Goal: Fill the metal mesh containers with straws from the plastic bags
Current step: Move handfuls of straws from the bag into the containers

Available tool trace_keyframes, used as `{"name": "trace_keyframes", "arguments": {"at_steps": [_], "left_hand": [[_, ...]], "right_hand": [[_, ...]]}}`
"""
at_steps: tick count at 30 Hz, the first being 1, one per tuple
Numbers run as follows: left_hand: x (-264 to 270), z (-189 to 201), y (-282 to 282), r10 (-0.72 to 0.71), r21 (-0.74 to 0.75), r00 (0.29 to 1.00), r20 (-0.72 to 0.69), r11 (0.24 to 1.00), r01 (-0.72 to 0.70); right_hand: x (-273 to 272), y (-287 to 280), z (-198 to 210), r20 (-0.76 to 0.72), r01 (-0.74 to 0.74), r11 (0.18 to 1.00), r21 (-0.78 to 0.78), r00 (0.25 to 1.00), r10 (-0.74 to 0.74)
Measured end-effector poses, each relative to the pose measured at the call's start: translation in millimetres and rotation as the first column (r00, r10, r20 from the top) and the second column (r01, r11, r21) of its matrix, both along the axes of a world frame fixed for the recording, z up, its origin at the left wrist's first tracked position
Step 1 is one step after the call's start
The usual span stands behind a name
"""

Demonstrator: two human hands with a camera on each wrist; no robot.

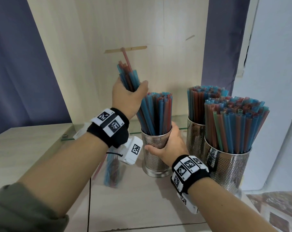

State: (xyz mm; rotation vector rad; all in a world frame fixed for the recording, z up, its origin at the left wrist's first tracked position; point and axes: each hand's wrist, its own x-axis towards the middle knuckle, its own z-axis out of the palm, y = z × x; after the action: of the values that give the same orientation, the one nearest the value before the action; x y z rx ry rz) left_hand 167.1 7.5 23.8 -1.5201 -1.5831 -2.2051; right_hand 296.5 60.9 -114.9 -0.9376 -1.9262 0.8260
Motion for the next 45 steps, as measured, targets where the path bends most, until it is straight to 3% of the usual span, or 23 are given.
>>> {"name": "trace_keyframes", "arguments": {"at_steps": [4,8,18,24,29,33,34,39,45], "left_hand": [[3,-26,10,-0.018,-0.179,0.995,-0.101,0.984,-0.001],[-4,-41,18,0.118,-0.148,0.990,-0.071,0.981,-0.127],[-7,-54,18,0.012,-0.171,0.997,-0.070,0.985,-0.024],[-8,-53,13,-0.053,-0.093,0.966,-0.251,0.995,0.030],[-24,-31,14,-0.001,-0.116,0.835,-0.551,0.990,-0.075],[-29,-17,12,0.059,-0.040,0.578,-0.814,0.987,-0.157],[-29,-19,12,0.053,-0.036,0.558,-0.828,0.988,-0.147],[-29,-38,3,0.011,-0.048,0.656,-0.755,0.996,-0.072],[-35,-52,-12,-0.020,-0.157,0.656,-0.754,0.976,-0.151]], "right_hand": [[0,-1,0,-0.001,0.001,1.000,0.013,1.000,-0.001],[0,0,-1,-0.004,0.006,1.000,0.018,1.000,-0.006],[-1,2,-2,0.014,0.003,1.000,0.026,1.000,-0.004],[-1,5,-4,0.003,-0.013,1.000,0.009,1.000,0.013],[0,5,-3,-0.015,-0.035,0.999,0.005,0.999,0.035],[-1,6,-4,-0.019,-0.037,0.999,0.009,0.999,0.037],[-2,7,-5,-0.017,-0.035,0.999,0.012,0.999,0.035],[-2,7,-7,-0.034,-0.032,0.999,0.031,0.999,0.033],[-2,6,-8,-0.046,-0.030,0.999,0.038,0.998,0.032]]}}
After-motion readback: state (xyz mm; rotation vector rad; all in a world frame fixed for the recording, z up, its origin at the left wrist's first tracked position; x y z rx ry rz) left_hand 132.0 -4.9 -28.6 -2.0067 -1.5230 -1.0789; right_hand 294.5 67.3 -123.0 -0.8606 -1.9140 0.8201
